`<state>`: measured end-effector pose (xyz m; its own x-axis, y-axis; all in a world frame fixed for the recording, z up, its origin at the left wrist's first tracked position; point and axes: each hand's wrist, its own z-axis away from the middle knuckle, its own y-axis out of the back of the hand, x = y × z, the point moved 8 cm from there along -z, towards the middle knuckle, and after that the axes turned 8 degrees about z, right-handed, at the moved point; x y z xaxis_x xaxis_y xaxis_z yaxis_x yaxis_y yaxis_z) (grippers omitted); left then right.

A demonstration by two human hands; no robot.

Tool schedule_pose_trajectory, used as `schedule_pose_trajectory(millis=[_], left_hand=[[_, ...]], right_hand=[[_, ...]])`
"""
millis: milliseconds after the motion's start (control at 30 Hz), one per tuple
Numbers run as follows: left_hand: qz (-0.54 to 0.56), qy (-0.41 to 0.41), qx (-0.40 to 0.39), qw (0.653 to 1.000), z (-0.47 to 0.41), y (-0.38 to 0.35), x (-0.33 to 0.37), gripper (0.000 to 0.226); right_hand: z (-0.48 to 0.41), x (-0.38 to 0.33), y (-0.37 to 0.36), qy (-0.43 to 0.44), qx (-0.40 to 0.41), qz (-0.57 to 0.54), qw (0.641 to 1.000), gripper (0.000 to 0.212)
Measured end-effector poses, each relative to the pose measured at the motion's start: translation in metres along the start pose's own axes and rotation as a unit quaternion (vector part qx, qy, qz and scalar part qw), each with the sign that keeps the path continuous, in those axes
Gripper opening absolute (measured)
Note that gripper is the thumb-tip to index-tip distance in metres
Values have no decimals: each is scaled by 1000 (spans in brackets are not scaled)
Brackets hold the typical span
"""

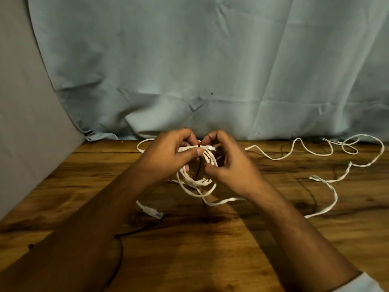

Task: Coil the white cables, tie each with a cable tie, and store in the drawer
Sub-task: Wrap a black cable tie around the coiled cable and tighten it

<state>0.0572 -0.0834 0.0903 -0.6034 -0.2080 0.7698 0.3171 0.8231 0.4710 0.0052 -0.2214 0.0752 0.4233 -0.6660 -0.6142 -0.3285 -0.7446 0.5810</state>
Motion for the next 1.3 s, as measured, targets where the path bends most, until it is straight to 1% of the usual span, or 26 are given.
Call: schedule_pose_trajectory(millis=[67,167,300,433,533,633,833,900,967,1033,1100,1167,1233,1300], left_hand=[[74,29,-3,997,-1,-4,-7,10],[190,81,-8,978,-2,-10,-12,11],[257,131,12,957,0,-11,-13,9],[261,157,36,952,2,-7,-19,4],[246,155,42,956,3,-6,-22,4],[244,159,36,956,3,-8,-21,10],[246,176,1,953,1,-9,-25,13],[214,149,8,965,0,-9,-26,9],[147,92,21,985,0,-11,-23,6],[80,27,35,996,1,-18,-17,6],[2,-16,57,998,6,-20,-10,18],[-59,-36,49,996,9,-23,-4,31],[-108,-51,18,993,12,-30,1,53],[-130,-73,8,989,15,-34,9,74]], right_hand=[[0,-3,1,22,11,38,999,44],[2,-11,1,70,29,104,992,41],[10,-18,4,109,79,165,977,36],[18,-29,9,146,140,197,959,21],[16,-25,14,144,154,173,962,16],[13,-18,17,126,150,161,967,13],[7,-21,21,154,103,164,969,13],[7,-20,19,158,101,167,968,12],[8,-19,17,163,97,165,968,11],[8,-19,16,168,86,175,966,11],[9,-19,16,169,81,180,966,11],[9,-19,20,157,92,161,970,8],[7,-12,24,126,104,123,979,6],[2,0,27,68,105,53,991,6]])
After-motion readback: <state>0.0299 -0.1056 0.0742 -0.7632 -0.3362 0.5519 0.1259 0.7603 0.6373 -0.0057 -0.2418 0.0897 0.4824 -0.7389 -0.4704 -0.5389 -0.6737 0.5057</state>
